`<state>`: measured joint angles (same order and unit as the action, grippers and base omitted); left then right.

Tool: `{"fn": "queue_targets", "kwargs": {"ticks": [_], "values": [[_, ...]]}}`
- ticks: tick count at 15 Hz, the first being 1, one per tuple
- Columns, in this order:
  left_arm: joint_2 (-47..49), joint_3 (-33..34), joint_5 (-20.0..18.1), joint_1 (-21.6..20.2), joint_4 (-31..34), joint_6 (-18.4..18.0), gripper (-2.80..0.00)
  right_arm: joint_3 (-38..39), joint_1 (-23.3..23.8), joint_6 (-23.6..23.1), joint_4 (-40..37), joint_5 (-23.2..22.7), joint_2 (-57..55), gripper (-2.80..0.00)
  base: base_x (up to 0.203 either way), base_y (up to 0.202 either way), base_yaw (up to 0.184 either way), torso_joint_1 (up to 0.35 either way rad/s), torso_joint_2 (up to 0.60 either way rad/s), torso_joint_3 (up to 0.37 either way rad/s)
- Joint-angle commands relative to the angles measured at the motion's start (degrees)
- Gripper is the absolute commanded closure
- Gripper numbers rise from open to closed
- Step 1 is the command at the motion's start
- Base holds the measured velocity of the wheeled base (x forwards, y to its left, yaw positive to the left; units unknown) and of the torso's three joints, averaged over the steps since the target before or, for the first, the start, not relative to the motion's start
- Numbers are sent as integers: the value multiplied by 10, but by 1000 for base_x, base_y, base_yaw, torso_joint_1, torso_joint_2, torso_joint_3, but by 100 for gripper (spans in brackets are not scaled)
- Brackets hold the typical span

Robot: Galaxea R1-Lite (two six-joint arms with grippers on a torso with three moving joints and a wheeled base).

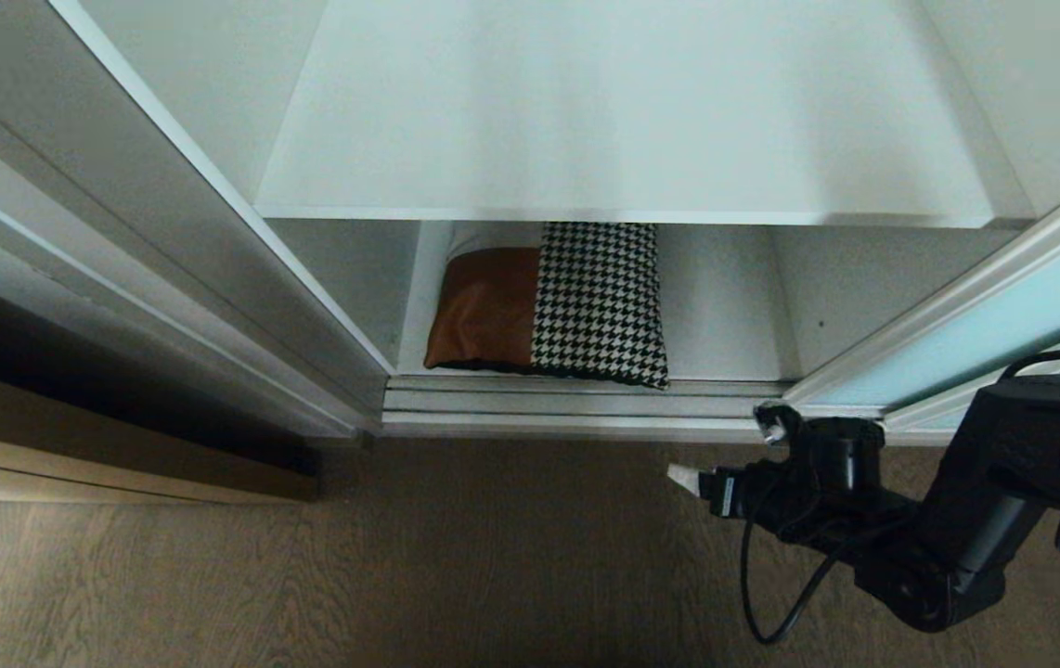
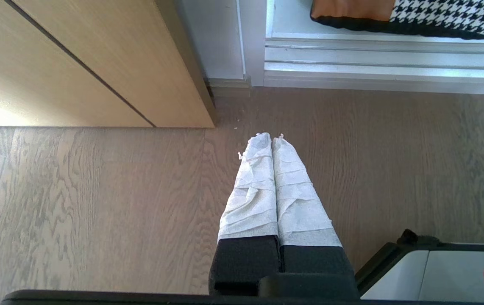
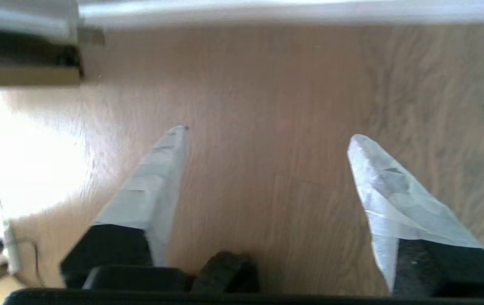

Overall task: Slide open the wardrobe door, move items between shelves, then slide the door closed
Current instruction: Place the pillow on the higher shelf

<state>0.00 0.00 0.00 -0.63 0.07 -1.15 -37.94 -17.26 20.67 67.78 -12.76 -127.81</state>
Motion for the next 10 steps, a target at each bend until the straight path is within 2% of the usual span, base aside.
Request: {"fn": "queue_targets", "kwargs": {"ticks": [1, 6, 10], "values": [[1, 0, 0, 0, 0, 0, 0, 5, -12, 1, 4, -2, -8, -280, 0, 0, 0, 0, 0, 0], [1, 0, 0, 0, 0, 0, 0, -4, -69, -6, -3, 1, -31, -280, 0, 0, 0, 0, 0, 0], [1, 0, 0, -1, -1, 0, 0, -22, -80, -3, 3, 5, -23, -280, 0, 0, 0, 0, 0, 0]]}}
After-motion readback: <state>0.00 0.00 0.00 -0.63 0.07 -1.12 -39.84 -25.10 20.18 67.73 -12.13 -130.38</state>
